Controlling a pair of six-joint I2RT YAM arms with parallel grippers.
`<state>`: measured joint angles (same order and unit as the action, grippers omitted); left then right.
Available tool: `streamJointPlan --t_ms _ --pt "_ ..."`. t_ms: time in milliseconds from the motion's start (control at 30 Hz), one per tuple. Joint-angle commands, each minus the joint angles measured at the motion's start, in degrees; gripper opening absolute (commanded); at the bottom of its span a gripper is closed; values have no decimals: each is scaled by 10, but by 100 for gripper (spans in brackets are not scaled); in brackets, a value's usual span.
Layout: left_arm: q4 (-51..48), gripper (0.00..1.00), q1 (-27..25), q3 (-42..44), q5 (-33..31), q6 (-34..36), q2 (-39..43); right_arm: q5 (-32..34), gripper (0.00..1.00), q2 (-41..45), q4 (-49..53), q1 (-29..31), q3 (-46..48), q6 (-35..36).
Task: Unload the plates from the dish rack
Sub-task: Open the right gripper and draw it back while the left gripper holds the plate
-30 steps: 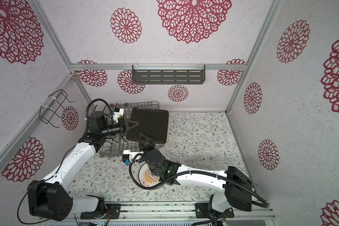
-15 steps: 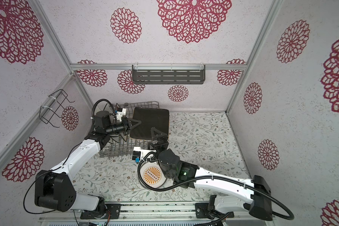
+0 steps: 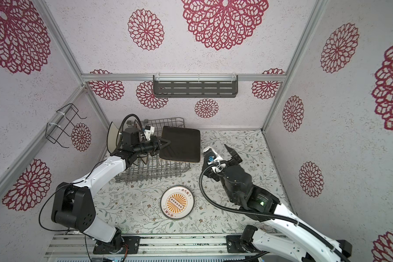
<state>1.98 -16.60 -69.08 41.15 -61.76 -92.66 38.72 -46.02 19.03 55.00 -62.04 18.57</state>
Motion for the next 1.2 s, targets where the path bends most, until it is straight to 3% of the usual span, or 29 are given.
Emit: streamJointPlan --t_ms 0,167,267,400,633,733,833,1167 --pt "101 0 -29 -44 12 -15 -15 -28 95 30 95 -26 -27 -178" --pt "146 0 -65 -70 7 -43 -69 -61 88 37 111 -68 -23 -259" --pt "150 0 -83 -92 3 -46 -95 -111 87 -8 100 -132 -21 -288" --pt "148 0 -99 -122 0 -46 -120 -292 88 -60 47 -294 5 -318" --pt "139 0 -128 -161 -15 -47 -163 -554 87 -115 -11 -556 43 -405" --pt "154 0 -148 -172 -28 -63 -184 -646 85 -158 -39 -642 64 -443" --pt "146 0 -168 -192 -46 -64 -215 -703 84 -189 -82 -692 90 -478" --pt "125 0 -216 -261 -86 -69 -295 -752 86 -257 -191 -744 156 -532"
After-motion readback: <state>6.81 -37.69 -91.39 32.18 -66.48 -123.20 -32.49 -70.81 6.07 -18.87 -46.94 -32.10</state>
